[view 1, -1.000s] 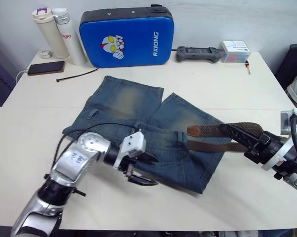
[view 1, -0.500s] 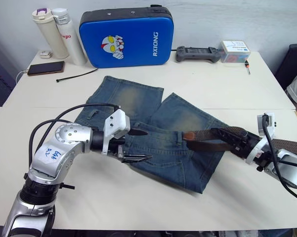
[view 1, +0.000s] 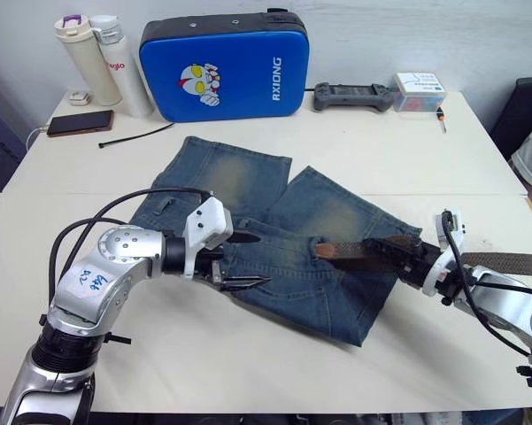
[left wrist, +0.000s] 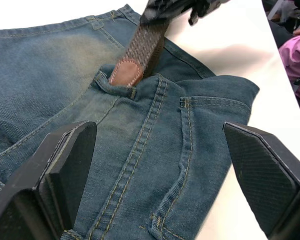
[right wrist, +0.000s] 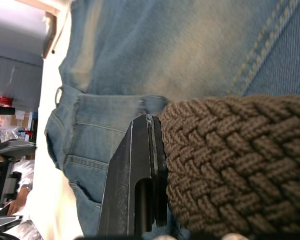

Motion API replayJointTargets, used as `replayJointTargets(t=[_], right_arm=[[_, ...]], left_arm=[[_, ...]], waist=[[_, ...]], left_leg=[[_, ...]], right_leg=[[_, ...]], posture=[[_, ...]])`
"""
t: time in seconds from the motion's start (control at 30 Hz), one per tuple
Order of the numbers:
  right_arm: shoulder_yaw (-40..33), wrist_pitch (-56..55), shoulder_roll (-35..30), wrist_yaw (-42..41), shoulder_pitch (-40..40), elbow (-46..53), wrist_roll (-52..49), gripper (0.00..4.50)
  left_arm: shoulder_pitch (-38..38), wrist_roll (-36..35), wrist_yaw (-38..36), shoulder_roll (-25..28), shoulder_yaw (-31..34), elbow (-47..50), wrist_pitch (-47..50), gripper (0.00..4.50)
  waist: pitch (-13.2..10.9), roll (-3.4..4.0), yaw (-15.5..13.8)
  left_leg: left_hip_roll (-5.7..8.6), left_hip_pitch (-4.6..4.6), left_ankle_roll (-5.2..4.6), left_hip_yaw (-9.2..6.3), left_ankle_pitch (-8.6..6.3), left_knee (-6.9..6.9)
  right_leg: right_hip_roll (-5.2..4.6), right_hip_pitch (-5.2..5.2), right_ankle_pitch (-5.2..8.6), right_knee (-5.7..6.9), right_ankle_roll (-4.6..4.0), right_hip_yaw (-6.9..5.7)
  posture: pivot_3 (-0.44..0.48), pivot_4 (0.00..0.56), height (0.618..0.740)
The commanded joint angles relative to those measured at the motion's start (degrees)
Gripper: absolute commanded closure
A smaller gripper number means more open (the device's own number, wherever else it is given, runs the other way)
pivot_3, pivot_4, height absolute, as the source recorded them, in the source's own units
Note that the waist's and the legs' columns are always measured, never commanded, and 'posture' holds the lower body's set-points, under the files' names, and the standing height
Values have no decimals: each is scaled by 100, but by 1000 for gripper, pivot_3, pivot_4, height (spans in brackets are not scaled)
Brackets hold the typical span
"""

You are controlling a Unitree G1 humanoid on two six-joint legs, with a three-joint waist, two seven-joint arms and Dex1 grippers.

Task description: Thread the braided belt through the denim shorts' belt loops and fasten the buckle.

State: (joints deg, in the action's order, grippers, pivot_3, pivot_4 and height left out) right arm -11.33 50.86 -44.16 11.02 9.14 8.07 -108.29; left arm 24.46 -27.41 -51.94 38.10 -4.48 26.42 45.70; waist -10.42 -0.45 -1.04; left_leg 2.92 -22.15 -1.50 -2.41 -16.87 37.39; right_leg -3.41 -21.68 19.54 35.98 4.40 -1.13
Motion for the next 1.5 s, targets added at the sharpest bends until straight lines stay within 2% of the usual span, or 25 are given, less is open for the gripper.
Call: replayJointTargets(t=[0.03, 0.3, 0.63, 0.8, 0.93, 1.27, 1.5], right_arm=[[110, 95, 118, 169, 351, -100, 73, 4500], [-215, 335, -156, 290, 564, -361, 278, 4500], [-214, 279, -432, 1178, 731, 262, -430, 4500], [30, 92, -24, 1634, 773, 720, -471, 4500], [314, -164, 384, 1799, 861, 721, -243, 4500], [833, -388, 1483, 1716, 747, 806, 541, 4500], [1017, -416, 2083, 1250, 910, 471, 1372, 4500]], left_arm=[[-176, -151, 164, 49, 166, 354, 40, 57], [-479, -283, 448, 61, 233, 649, 104, 57], [-322, -229, 631, -72, 83, 554, 0, 57], [-312, -246, 682, -106, 87, 566, -6, 57], [-264, -227, 727, -95, 62, 562, 19, 57], [-158, -266, 743, 71, 116, 646, 139, 57], [-86, -247, 749, 34, 22, 619, 128, 57]], waist=[[3, 5, 18], [3, 6, -23], [4, 6, -19], [4, 6, -19], [4, 6, -16], [5, 8, 84], [5, 8, 122]], left_leg=[[0, 0, 0, 0, 0, 0], [0, -2, 1, 0, 1, 0], [0, -3, 1, 1, 0, 0], [0, -3, 1, 1, 0, -1], [0, -2, 1, 1, 0, 0], [0, -2, 6, 2, 3, -10], [0, -4, 9, 5, 5, -14]], right_leg=[[0, 0, 0, 0, 0, 0], [0, -2, 1, -1, -1, 0], [0, -2, 1, -1, -1, 0], [0, -2, 1, 0, -1, 0], [1, -2, 0, 0, -1, 0], [1, -13, 2, 6, -4, 2], [1, -24, 3, 11, -5, 6]], posture=[[0, 150, 740], [0, 150, 740], [0, 150, 740], [0, 150, 740], [0, 150, 740], [0, 150, 740], [0, 150, 740]])
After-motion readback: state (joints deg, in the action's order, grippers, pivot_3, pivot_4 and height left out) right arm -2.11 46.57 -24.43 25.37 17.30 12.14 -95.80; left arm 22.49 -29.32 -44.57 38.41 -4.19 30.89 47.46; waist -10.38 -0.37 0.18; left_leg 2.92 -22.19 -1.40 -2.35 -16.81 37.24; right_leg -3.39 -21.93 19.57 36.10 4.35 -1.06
